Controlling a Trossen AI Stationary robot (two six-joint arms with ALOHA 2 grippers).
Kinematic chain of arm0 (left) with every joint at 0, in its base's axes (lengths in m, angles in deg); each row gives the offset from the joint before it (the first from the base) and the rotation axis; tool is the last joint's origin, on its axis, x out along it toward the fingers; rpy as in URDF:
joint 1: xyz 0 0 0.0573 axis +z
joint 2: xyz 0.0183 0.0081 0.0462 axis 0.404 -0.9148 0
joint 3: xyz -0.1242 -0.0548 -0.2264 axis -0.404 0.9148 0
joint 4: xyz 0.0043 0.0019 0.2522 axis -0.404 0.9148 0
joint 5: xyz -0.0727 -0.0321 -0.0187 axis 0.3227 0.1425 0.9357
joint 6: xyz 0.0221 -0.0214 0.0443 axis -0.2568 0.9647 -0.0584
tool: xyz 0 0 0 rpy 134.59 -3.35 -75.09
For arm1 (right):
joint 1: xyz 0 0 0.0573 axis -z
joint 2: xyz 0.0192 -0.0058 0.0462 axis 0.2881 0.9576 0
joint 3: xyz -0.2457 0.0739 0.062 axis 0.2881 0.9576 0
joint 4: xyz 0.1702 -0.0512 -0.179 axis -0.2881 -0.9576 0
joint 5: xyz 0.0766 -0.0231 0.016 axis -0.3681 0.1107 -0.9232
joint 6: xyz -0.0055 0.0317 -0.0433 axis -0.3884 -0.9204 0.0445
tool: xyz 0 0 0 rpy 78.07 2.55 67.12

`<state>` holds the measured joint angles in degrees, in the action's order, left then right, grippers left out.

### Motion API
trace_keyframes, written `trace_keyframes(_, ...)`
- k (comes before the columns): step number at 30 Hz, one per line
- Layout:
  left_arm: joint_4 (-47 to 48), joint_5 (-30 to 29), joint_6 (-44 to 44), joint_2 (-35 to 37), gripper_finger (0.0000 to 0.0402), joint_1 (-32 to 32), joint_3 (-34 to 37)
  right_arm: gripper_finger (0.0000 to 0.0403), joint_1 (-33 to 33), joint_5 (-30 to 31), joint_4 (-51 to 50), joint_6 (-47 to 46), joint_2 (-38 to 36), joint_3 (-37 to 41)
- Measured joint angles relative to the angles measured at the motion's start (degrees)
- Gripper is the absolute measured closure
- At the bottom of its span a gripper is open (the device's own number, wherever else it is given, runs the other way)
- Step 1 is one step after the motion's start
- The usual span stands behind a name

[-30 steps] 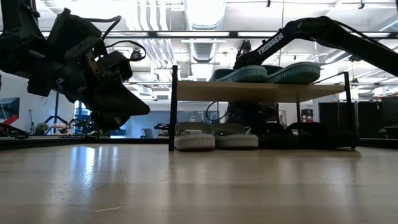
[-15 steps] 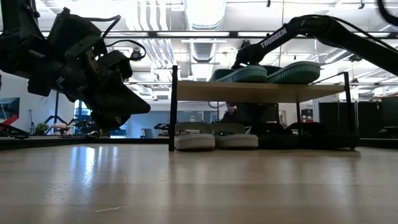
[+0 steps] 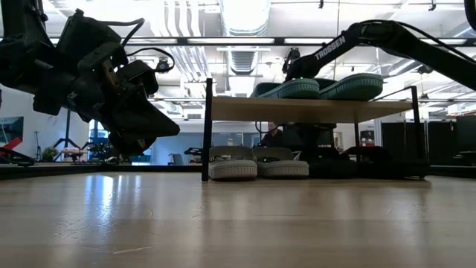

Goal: Pick and place slides into the shelf
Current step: Adjust the slides under the shelf

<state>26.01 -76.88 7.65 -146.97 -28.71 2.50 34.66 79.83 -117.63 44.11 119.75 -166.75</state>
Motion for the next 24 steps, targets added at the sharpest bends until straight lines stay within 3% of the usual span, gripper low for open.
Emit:
trace_keyframes(7, 0.0, 0.0, 1.5, 0.6, 0.0402, 0.0, 0.0, 0.0365, 1.0, 3.1, -0.5, -0.2, 0.1, 0.0)
trace_keyframes(12, -0.3, 0.0, 1.5, 3.0, 0.0402, 0.0, 0.0, 0.0365, 2.7, 16.4, 3.5, -1.3, 0.2, -1.1)
trace_keyframes(14, -0.1, 0.0, 1.5, 4.0, 0.0402, 0.0, 0.0, 0.0365, 3.3, 19.2, 7.0, -1.3, 0.2, -3.0)
trace_keyframes(20, 0.0, -0.4, 1.5, 7.4, 0.0402, 0.0, 0.0, 0.0365, 3.5, 20.4, 13.1, -1.5, 0.0, -13.8)
trace_keyframes(24, 0.2, -2.3, 1.6, 10.3, 0.0402, 0.0, -0.3, 0.0365, 2.0, 19.8, 15.3, -2.8, -7.0, -9.6)
